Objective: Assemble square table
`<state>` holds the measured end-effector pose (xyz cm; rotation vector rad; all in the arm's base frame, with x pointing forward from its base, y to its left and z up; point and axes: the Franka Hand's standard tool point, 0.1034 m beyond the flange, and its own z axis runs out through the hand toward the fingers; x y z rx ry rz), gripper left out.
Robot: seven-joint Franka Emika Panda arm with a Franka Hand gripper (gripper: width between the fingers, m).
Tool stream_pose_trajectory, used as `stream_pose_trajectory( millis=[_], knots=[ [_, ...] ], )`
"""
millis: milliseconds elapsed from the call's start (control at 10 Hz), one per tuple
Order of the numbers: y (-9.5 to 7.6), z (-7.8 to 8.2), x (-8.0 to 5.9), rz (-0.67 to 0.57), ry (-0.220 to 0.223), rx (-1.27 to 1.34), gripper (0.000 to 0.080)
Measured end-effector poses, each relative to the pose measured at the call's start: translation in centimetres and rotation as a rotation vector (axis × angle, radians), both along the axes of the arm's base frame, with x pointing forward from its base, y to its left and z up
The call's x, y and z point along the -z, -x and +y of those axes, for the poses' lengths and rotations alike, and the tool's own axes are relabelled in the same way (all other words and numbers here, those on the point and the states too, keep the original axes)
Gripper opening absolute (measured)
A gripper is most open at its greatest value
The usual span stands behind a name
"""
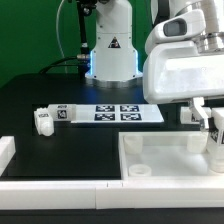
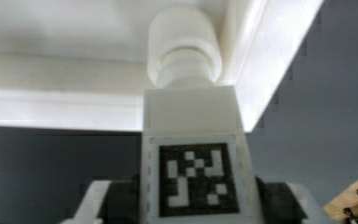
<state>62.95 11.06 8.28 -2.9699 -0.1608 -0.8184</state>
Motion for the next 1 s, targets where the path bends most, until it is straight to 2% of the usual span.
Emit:
stream_pose_trajectory(
  millis=[200, 800, 900, 1000],
  knots=[
    [0.29, -0.08, 0.89, 0.013, 0.003, 0.0, 0.0284],
    [-0.02, 0.12, 1.02, -0.029, -0.003, 0.015, 0.0284],
    [-0.01, 0.12, 1.03, -0.029, -0.003, 0.015, 0.0347],
    [-0.01, 0.11, 1.04, -0.028, -0.002, 0.015, 0.0347]
  ],
)
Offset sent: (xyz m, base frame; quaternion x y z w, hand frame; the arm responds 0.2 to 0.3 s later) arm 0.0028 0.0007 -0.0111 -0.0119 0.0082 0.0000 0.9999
